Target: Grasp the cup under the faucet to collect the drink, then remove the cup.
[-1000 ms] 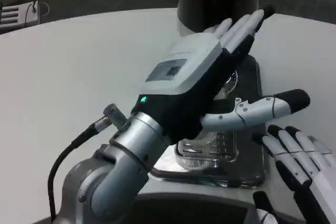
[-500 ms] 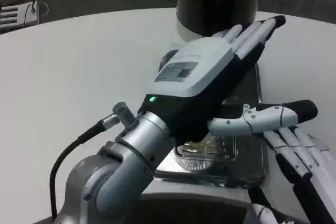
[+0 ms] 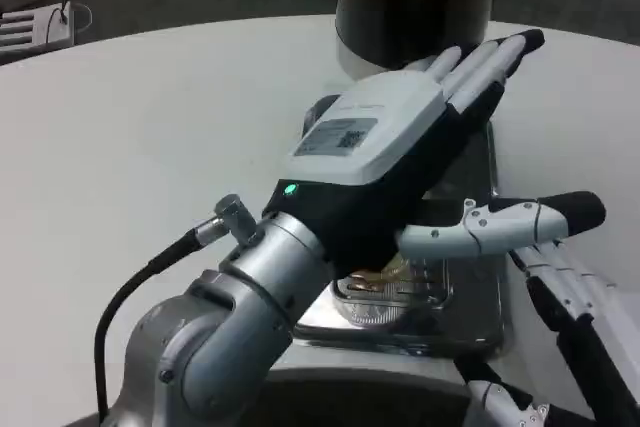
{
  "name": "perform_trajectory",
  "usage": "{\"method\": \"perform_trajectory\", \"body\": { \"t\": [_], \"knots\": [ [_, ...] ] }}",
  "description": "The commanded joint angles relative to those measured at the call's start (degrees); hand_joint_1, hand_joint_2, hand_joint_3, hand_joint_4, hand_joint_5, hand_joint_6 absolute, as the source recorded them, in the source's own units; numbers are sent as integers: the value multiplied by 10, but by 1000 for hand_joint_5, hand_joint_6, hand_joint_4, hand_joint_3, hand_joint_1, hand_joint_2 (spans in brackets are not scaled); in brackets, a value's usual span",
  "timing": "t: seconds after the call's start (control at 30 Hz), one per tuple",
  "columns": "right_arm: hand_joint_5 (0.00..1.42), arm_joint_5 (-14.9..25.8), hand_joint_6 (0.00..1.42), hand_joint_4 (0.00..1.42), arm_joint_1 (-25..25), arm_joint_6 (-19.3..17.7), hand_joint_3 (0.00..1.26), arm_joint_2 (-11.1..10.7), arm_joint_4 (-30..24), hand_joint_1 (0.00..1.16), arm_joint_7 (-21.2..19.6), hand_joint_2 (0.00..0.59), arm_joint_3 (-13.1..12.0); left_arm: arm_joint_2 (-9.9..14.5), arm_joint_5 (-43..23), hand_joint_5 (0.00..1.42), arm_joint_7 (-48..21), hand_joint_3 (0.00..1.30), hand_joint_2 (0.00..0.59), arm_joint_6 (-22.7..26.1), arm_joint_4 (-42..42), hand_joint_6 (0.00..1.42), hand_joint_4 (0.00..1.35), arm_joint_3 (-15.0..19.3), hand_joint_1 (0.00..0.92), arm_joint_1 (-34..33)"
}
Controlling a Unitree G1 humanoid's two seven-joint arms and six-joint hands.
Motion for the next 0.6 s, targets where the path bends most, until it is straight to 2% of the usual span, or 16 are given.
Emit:
{"method": "perform_trajectory", "body": {
  "t": [0.03, 0.2, 0.33, 0.6],
  "knots": [
    [59, 11, 126, 52, -16, 9, 76, 8, 13, 407, 5, 360, 11, 5, 6, 0, -18, 0, 112, 8, 3, 0, 0, -7, 0, 15],
    [62, 30, 141, 52, -33, 22, 64, 17, 27, 426, 7, 330, 14, 5, 7, 0, -17, 0, 112, 9, 1, 0, 0, -6, 0, 17],
    [72, 63, 157, 52, -50, 39, 56, 27, 43, 433, 13, 312, 13, 5, 8, 0, -15, 0, 112, 9, -3, 0, 0, -5, 0, 20],
    [98, 96, 219, 52, -84, 56, 34, 34, 67, 491, 22, 283, 22, 6, 8, 0, -14, 0, 112, 9, -10, 0, 0, -2, 0, 26]
  ]
}}
